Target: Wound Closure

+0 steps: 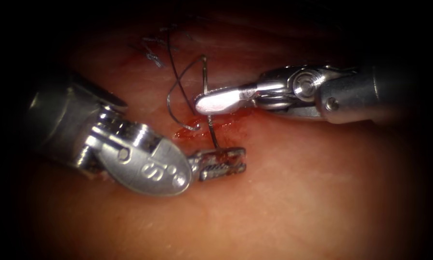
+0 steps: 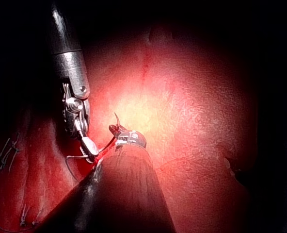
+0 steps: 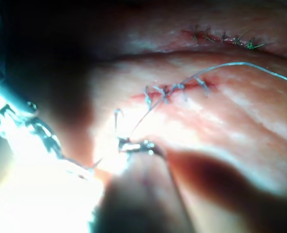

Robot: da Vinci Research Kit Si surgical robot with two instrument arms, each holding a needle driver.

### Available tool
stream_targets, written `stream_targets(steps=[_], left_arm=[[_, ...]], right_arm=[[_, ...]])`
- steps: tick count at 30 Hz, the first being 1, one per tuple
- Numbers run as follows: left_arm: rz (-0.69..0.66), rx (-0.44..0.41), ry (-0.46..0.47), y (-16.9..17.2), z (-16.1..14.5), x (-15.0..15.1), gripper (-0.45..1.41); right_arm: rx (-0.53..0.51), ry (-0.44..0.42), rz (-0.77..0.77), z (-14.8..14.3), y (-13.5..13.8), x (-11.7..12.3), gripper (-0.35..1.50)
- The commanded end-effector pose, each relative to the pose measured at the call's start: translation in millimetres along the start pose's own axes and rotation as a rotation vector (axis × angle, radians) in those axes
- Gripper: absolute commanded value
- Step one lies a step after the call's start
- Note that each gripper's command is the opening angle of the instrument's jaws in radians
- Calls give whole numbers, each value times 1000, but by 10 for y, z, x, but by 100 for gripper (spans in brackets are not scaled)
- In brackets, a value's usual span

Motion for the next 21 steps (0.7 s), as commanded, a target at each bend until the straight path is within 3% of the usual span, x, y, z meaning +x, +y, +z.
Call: stream_targets(steps=[1, 7, 15, 21], left_arm=[[-2, 0, 0, 5, 6, -1, -45], [-2, 1, 0, 6, 6, -1, -45], [-2, -1, 1, 6, 6, 0, -45], [4, -3, 3, 6, 6, 0, -45]], right_arm=[[3, 3, 2, 7, 4, -1, 56], [10, 8, 14, 7, 3, -2, 74], [14, 14, 20, 11, 3, -2, 67], [15, 13, 27, 12, 1, -2, 46]])
